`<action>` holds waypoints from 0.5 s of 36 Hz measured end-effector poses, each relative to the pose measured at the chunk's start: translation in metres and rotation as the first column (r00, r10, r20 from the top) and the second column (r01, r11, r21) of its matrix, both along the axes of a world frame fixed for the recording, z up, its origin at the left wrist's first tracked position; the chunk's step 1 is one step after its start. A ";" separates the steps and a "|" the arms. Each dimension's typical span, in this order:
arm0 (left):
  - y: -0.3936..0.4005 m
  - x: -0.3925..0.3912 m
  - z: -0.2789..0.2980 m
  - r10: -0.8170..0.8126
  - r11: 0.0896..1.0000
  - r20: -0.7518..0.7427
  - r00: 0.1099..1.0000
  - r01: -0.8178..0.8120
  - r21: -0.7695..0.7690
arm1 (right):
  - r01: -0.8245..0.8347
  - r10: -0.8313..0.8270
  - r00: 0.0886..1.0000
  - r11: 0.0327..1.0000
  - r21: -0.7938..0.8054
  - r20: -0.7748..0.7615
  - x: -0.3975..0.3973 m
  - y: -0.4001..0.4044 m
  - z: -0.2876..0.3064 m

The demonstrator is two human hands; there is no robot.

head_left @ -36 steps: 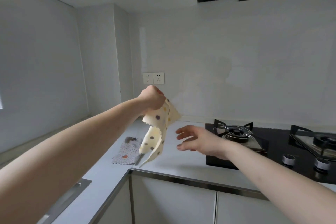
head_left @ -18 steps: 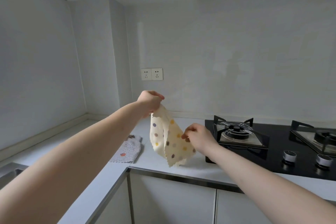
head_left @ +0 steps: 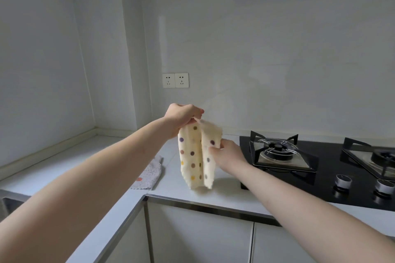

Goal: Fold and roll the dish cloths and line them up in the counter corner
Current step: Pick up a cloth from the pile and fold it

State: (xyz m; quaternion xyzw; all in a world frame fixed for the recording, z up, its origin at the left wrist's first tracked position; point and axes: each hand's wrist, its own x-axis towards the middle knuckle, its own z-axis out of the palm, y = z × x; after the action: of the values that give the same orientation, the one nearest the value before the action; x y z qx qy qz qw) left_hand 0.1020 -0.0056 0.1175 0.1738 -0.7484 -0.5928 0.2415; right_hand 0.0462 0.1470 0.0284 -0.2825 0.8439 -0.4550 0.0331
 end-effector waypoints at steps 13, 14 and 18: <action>-0.027 -0.010 -0.037 0.194 0.632 0.336 0.922 0.145 -0.761 | 0.114 -0.120 0.958 0.993 -0.035 -0.260 -0.067 -0.003 0.046; -0.026 -0.012 -0.038 0.210 0.639 0.342 0.916 0.136 -0.757 | 0.110 -0.117 0.956 0.993 -0.038 -0.271 -0.069 -0.005 0.049; -0.019 -0.023 -0.041 0.336 0.540 0.337 0.879 0.113 -0.834 | 0.087 -0.085 0.954 0.996 -0.008 -0.288 -0.069 -0.009 0.061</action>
State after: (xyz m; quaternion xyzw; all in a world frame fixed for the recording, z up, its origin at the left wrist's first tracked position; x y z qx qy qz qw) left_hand 0.0787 -0.0242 0.0768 0.2219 -0.9596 -0.0886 0.1488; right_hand -0.0230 0.1379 0.0897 -0.3087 0.8523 -0.4079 -0.1093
